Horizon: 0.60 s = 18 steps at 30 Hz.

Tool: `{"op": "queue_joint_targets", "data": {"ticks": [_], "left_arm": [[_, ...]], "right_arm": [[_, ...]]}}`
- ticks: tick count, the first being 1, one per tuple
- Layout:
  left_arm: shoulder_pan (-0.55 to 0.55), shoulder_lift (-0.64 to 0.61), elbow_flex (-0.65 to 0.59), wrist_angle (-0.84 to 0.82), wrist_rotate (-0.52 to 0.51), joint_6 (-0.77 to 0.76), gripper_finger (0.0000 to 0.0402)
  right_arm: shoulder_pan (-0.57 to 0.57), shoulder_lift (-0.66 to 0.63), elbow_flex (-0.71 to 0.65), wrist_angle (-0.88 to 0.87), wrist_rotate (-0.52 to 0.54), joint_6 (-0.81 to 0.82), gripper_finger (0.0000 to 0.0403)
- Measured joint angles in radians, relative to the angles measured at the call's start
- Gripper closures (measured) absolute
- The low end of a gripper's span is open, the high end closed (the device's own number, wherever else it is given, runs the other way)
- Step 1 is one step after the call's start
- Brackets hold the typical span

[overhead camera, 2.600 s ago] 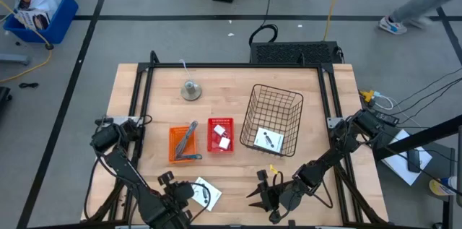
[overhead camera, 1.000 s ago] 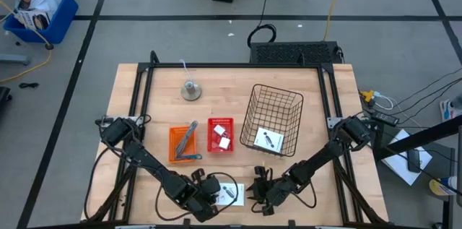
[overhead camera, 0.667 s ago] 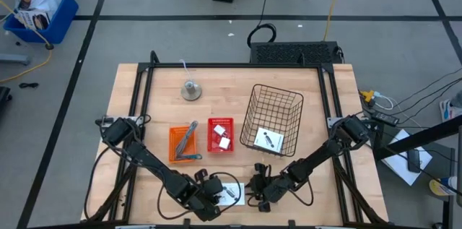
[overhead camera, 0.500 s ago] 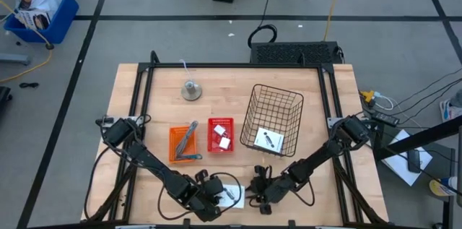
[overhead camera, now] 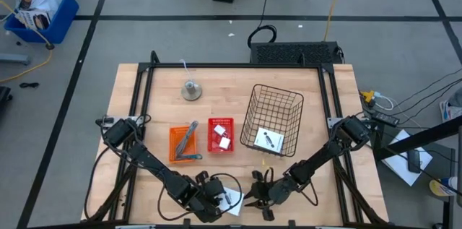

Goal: Pick and place items into bin
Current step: Put the card reader into the basket

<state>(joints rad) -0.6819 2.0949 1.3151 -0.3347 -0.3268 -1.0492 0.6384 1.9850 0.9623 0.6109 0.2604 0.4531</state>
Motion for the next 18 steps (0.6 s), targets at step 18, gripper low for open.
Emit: {"op": "queue_joint_targets", "data": {"ticks": [18], "left_arm": [[-0.037,-0.103,-0.008,-0.051,-0.013,-0.005,0.0277]], "right_arm": [[-0.013,-0.004,-0.004,-0.069,0.088,0.007,0.0282]]}}
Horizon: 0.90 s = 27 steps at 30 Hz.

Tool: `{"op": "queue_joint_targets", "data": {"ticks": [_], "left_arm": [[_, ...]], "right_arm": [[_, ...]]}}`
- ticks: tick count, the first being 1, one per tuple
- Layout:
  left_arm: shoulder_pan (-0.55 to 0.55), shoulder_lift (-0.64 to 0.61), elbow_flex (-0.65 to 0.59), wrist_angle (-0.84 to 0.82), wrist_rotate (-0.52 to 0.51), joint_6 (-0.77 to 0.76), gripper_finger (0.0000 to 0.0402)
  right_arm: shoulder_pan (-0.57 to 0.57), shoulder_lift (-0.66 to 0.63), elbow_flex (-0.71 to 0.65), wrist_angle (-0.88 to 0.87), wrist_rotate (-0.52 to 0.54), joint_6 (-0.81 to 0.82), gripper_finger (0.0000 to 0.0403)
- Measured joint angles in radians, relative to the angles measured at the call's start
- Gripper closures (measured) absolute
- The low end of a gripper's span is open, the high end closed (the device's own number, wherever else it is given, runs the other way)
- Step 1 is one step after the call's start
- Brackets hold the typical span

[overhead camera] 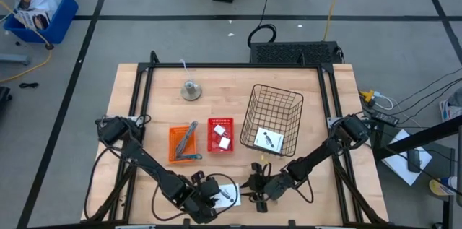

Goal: Pick and place items into bin
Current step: Put the card reader into the basket

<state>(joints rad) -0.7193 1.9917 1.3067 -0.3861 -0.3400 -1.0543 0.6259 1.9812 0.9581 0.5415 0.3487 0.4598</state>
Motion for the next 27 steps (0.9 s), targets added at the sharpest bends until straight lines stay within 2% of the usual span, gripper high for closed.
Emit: {"op": "queue_joint_targets", "data": {"ticks": [6,13,23,27], "left_arm": [[-0.03,-0.029,0.001,-0.092,0.016,-0.039,0.0277],[-0.025,-0.022,0.002,-0.211,0.053,-0.16,0.0277],[0.027,0.037,0.006,-0.115,0.166,-0.102,0.0277],[0.039,0.062,0.008,-0.097,0.177,-0.09,0.0277]], "right_arm": [[-0.001,0.0,-0.002,-0.003,-0.022,0.016,0.0282],[-0.006,0.0,-0.002,-0.144,-0.066,0.209,0.0282],[-0.019,0.001,-0.004,-0.113,-0.063,0.188,0.0282],[-0.022,0.002,-0.005,-0.098,-0.087,0.194,0.0282]]}}
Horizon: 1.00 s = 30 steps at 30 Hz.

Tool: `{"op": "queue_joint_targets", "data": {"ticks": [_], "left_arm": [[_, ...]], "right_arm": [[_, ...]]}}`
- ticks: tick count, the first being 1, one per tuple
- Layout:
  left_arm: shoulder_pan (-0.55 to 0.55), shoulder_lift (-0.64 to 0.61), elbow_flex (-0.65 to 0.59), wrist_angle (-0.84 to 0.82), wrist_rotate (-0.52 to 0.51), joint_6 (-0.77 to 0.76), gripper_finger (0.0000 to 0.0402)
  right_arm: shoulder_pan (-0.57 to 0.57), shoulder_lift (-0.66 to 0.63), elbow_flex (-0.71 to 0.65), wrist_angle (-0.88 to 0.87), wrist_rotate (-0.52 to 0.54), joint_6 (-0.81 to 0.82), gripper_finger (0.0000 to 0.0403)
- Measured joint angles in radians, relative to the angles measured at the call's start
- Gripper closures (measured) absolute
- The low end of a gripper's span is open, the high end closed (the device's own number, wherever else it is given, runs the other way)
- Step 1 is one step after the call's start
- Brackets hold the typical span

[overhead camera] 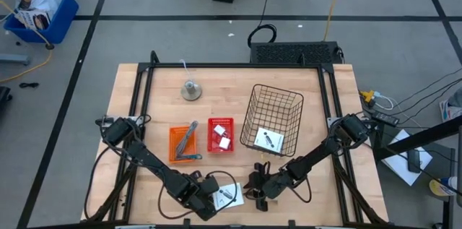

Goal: Pick and place items into bin
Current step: Put the card reader into the basket

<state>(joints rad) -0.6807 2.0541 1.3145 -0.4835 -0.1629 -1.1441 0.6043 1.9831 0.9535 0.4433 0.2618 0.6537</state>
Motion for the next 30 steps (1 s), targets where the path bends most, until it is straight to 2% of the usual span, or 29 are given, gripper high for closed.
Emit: {"op": "queue_joint_targets", "data": {"ticks": [8,19,30], "left_arm": [[0.006,0.006,-0.003,0.148,-0.031,0.097,0.0277],[0.007,0.009,-0.004,0.187,-0.086,0.122,0.0277],[0.009,0.009,-0.004,0.192,-0.136,0.132,0.0277]], "right_arm": [[0.001,0.001,-0.005,0.076,-0.045,-0.046,0.0283],[0.002,0.002,-0.006,0.097,-0.064,-0.095,0.0322],[0.0,0.002,-0.006,0.119,-0.087,-0.14,0.033]]}}
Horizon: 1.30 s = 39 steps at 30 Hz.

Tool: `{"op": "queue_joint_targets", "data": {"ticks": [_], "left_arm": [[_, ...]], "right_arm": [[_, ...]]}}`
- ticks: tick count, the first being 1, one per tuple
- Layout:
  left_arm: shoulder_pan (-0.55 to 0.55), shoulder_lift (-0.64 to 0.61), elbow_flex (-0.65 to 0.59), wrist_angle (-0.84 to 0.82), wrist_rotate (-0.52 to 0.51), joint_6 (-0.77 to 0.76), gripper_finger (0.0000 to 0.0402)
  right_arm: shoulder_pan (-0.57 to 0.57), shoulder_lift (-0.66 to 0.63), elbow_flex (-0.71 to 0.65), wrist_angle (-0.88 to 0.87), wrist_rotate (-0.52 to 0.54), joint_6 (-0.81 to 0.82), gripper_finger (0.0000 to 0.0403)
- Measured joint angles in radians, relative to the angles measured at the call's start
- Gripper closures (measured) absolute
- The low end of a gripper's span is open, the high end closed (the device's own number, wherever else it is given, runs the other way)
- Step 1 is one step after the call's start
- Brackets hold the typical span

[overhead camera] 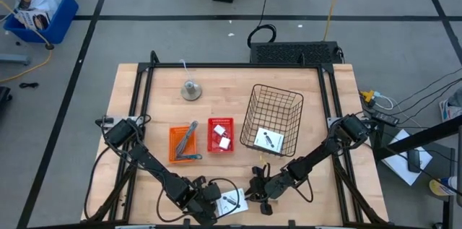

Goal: Pick and place items into bin
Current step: Put the card reader into the basket

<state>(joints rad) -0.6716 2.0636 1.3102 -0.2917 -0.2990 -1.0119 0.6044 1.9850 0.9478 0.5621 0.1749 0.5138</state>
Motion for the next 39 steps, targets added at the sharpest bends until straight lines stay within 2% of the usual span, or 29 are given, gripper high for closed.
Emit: {"op": "queue_joint_targets", "data": {"ticks": [9,19,32,39], "left_arm": [[0.0,0.001,0.003,0.009,-0.017,0.035,0.0277],[0.0,0.005,0.042,-0.017,-0.032,0.112,0.0277],[0.002,0.004,0.046,-0.03,-0.044,0.131,0.0277],[0.009,0.001,0.075,-0.035,-0.101,0.183,0.0277]], "right_arm": [[-0.001,0.0,0.0,0.001,0.0,-0.041,0.0344],[-0.01,0.0,0.0,0.001,-0.005,-0.092,0.0345],[-0.02,-0.002,0.0,0.0,-0.002,-0.16,0.0344],[-0.023,-0.06,0.0,-0.15,-0.001,-0.216,0.0344]]}}
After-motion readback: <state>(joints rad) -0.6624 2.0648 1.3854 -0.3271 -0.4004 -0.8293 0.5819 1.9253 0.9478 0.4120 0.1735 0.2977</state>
